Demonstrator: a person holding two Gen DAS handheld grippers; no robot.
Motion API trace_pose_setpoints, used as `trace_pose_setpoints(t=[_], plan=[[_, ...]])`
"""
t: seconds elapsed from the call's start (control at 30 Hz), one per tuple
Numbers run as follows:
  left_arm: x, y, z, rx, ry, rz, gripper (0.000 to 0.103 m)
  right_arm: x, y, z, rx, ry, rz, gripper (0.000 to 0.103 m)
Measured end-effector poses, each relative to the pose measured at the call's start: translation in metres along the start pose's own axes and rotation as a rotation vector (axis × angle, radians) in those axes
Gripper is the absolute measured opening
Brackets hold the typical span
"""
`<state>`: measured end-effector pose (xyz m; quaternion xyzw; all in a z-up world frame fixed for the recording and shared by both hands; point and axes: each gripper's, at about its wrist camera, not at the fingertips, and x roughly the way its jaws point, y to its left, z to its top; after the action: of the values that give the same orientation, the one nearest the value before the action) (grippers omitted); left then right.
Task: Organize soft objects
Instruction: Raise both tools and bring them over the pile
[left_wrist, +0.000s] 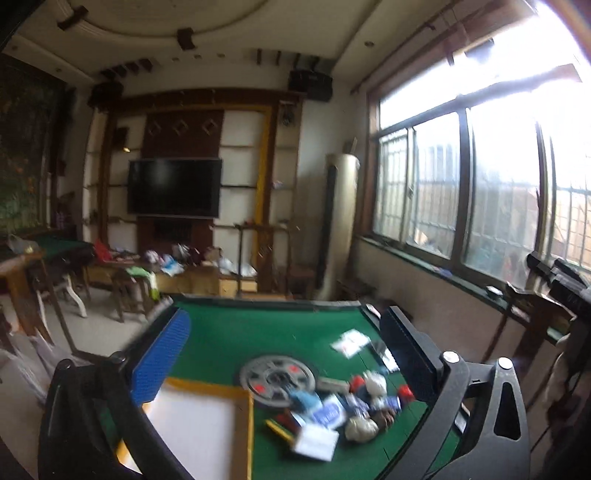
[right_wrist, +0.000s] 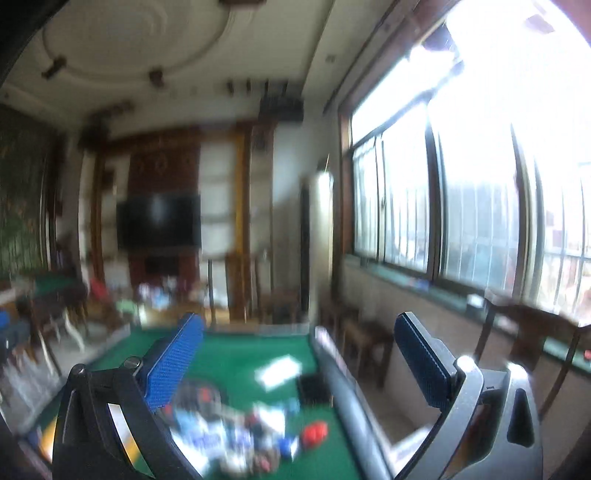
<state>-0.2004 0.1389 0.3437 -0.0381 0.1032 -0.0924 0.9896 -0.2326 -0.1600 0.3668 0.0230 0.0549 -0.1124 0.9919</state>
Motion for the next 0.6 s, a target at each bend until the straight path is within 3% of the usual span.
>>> trace_pose_setpoints(t=[0.1,0.17,0.27,0.33,0.43,0.5,0.6], plan=[[-0.001,0.012,0.042,-0.043,-0.023,0.02,0.103,-0.005,0.007,0.067,-0.032,-0.15,-0.055,0.102],[0.004,0.022,0.072,-0.066,-0.035,0.073,0.103,-0.003,0.018,0.092,-0.076,-0.199,-0.077,0.102],[0.028,0.023,0.08,-0.03,-0.041,0.148,0.103,0.025,0.026,0.099,-0.087,-0.075,-0.036,0.102],[0.042,0.028,0.066,-0.016,0.008,0.12,0.103,0.053,0.03,0.068,-0.065,0.045,0.022,0.102],[0.069,0.032,0.015,-0.02,0.087,0.058,0.103,0.091,0.039,0.004,-0.066,0.2,0.085,0.102],[0.09,0.026,-0.035,0.004,0.166,0.053,0.103,0.114,0.041,-0.047,-0.044,0.297,0.127,0.102],[0.121,0.012,-0.106,0.011,0.294,-0.015,0.103,0.152,0.04,-0.121,0.012,0.418,0.197,0.102]])
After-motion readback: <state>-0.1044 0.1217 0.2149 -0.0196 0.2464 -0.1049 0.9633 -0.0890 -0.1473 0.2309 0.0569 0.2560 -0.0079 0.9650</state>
